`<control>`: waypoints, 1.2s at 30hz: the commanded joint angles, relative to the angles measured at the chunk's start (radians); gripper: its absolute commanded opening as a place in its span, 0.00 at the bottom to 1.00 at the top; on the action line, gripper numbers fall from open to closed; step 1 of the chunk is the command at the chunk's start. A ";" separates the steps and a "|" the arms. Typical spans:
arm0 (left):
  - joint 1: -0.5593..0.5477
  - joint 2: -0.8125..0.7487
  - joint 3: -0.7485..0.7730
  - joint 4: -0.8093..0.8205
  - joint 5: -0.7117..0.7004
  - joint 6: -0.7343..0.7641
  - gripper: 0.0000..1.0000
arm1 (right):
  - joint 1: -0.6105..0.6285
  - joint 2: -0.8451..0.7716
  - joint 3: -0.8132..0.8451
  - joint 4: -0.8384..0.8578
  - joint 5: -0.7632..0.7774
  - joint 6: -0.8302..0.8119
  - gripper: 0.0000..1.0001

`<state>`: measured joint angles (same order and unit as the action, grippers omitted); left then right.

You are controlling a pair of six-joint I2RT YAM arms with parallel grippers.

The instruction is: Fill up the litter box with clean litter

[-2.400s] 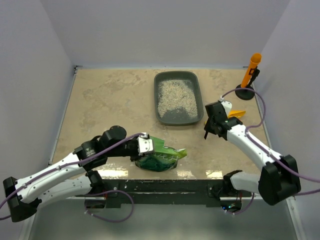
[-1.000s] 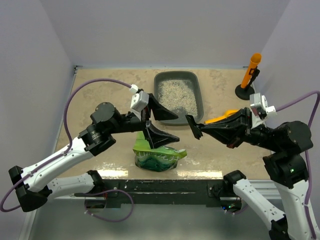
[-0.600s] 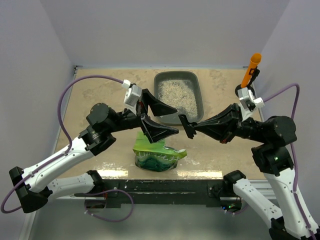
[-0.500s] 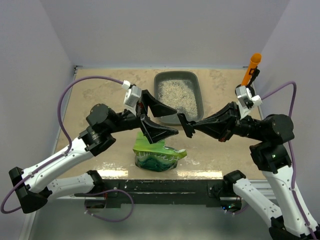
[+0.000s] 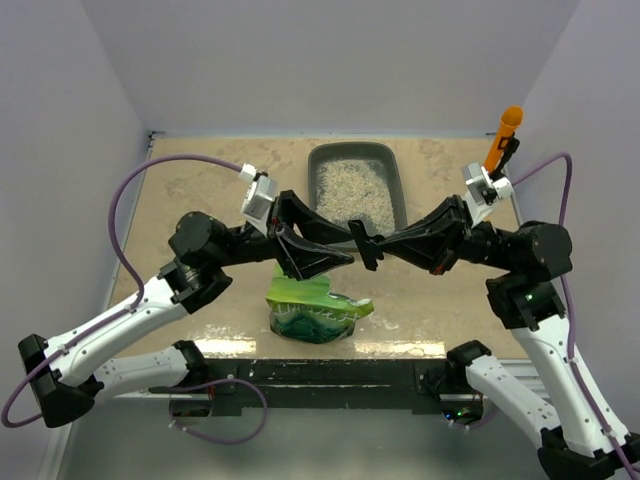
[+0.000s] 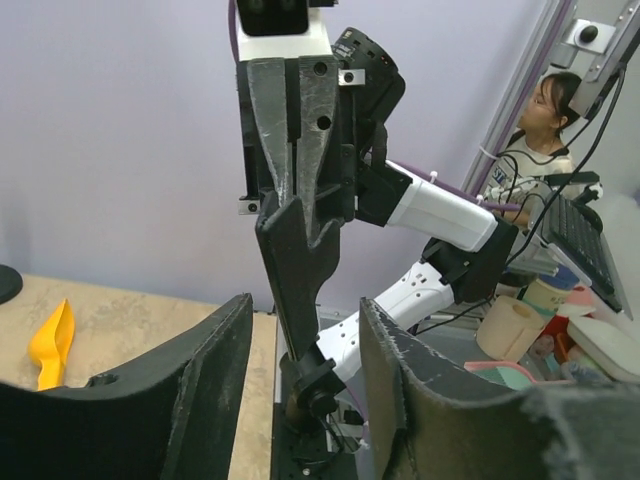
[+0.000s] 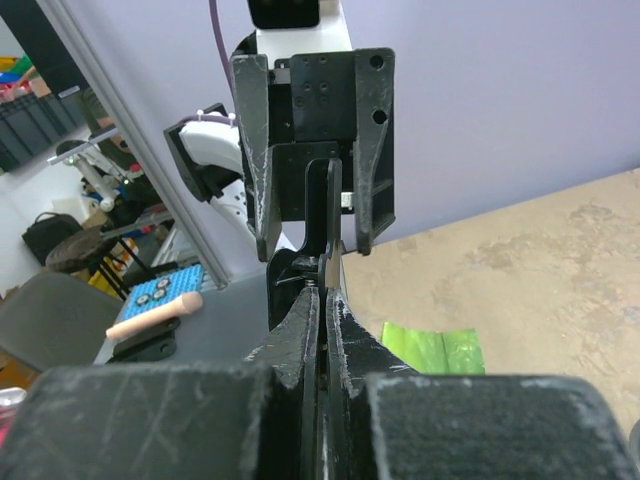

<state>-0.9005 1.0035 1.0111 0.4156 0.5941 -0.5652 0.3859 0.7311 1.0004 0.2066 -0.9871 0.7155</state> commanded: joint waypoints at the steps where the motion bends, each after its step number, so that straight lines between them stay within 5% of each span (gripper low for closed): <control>1: 0.003 0.012 -0.017 0.094 0.041 -0.018 0.49 | 0.010 0.014 0.000 0.112 -0.018 0.055 0.00; 5: 0.003 0.018 -0.023 0.114 0.055 -0.025 0.42 | 0.024 0.027 0.001 0.137 -0.010 0.068 0.00; 18: 0.005 0.014 -0.020 0.112 0.075 -0.018 0.40 | 0.148 0.076 0.001 0.122 0.077 0.024 0.00; 21: 0.005 0.007 -0.020 0.104 0.076 -0.013 0.29 | 0.171 0.080 0.007 0.113 0.094 0.015 0.00; 22: 0.006 0.006 -0.020 0.103 0.079 -0.013 0.16 | 0.174 0.080 0.009 0.109 0.097 0.013 0.00; 25: 0.006 0.001 -0.020 0.095 0.084 -0.009 0.00 | 0.174 0.083 0.018 0.080 0.114 -0.002 0.00; 27: 0.008 -0.003 -0.022 0.091 0.085 -0.007 0.00 | 0.174 0.080 0.026 0.042 0.126 -0.024 0.00; 31: 0.009 -0.014 -0.025 0.075 0.087 0.002 0.00 | 0.174 0.053 0.064 -0.090 0.180 -0.111 0.46; 36: 0.014 -0.016 -0.006 -0.004 0.070 0.008 0.00 | 0.174 0.028 0.150 -0.266 0.222 -0.250 0.63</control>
<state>-0.8944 1.0054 0.9840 0.4400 0.6769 -0.5808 0.5564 0.7914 1.0515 0.0776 -0.8181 0.5999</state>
